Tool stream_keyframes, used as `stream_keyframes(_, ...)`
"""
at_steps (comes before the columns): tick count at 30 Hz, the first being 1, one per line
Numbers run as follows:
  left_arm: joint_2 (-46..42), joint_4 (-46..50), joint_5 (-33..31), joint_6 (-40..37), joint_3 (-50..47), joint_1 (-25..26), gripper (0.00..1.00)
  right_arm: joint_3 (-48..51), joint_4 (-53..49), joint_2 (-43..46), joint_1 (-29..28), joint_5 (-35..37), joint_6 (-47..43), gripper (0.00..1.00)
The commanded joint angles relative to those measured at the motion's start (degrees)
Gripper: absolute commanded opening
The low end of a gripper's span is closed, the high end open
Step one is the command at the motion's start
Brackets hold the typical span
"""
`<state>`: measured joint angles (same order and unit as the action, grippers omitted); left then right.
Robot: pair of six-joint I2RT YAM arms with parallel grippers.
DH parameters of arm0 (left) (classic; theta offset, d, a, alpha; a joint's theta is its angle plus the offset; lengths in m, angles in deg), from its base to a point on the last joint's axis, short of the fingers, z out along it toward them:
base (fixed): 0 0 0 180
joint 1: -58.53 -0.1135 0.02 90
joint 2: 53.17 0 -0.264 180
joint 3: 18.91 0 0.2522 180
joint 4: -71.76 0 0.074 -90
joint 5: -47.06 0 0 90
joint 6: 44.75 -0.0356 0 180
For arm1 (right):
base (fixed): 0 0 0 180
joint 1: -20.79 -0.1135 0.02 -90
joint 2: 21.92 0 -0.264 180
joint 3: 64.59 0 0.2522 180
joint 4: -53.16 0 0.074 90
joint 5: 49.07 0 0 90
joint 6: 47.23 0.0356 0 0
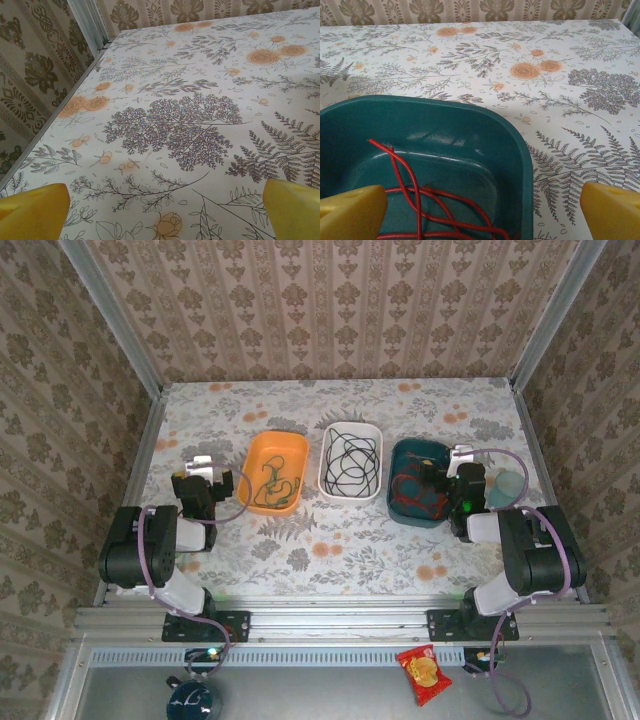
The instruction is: Untangle the cables
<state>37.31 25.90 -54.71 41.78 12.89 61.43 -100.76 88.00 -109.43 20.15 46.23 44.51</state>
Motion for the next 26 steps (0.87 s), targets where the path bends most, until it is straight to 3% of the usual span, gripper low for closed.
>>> stream_keyframes(1, -0.83, -0.59, 0.52, 0.65, 0.85, 0.0, 1.0, -1.08, -0.08, -0.12, -0.41, -0.34, 0.37, 1.0)
stream_keyframes(26, -0.83, 1.42, 0.08, 0.78, 1.91, 0.0, 1.0, -1.07, -0.02, -0.04, -0.15, -1.02, 0.42, 1.0)
